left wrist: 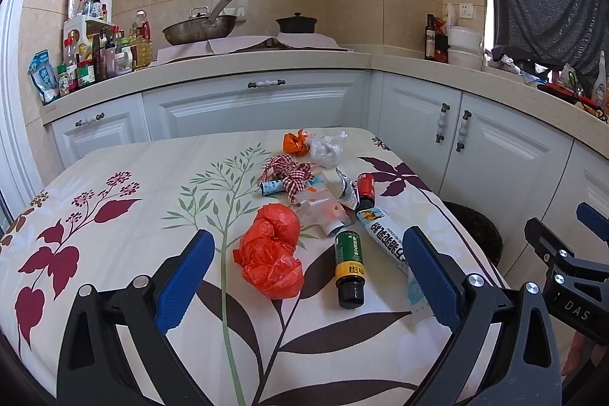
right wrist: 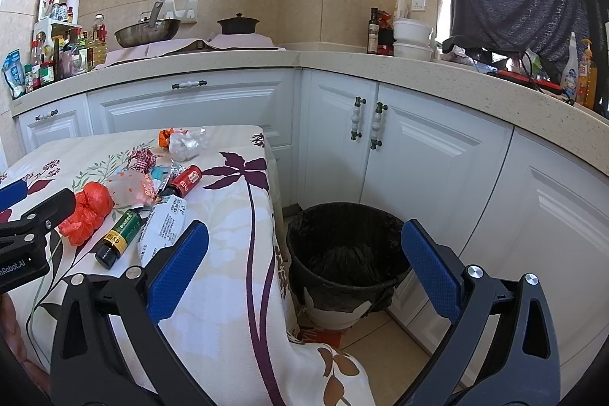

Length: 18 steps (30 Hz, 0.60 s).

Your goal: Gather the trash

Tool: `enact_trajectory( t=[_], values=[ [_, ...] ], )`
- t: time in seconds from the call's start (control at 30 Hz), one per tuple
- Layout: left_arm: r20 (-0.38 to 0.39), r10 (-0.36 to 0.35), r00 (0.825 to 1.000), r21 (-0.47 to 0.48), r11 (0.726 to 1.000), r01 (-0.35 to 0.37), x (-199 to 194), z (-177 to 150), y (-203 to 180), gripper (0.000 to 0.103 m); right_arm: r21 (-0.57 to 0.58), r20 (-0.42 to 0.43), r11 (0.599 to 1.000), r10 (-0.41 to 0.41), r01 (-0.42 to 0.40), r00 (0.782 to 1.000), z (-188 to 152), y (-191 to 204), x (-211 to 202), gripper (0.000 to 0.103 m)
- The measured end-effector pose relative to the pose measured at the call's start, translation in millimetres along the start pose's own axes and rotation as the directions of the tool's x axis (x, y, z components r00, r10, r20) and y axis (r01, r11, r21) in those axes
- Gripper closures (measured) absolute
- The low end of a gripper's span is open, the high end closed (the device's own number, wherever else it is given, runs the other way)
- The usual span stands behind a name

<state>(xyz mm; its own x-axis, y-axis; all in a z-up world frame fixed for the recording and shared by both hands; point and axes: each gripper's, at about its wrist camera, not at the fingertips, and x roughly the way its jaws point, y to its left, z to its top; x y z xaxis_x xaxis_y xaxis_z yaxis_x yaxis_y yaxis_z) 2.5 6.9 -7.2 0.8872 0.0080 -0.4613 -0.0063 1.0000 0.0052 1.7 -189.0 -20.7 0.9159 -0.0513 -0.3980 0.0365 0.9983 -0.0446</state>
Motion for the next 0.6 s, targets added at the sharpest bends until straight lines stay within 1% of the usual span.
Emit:
enact_trajectory(
  t=[0.6],
  values=[
    [-0.01,-0.003,1.0,-0.009,1.0,0.003,0.9,0.2,2.8,0.007,-0.001,0.0,1.0,-0.001,0.001,1.0,-0.4,0.4,-0.4,0.004]
  ],
)
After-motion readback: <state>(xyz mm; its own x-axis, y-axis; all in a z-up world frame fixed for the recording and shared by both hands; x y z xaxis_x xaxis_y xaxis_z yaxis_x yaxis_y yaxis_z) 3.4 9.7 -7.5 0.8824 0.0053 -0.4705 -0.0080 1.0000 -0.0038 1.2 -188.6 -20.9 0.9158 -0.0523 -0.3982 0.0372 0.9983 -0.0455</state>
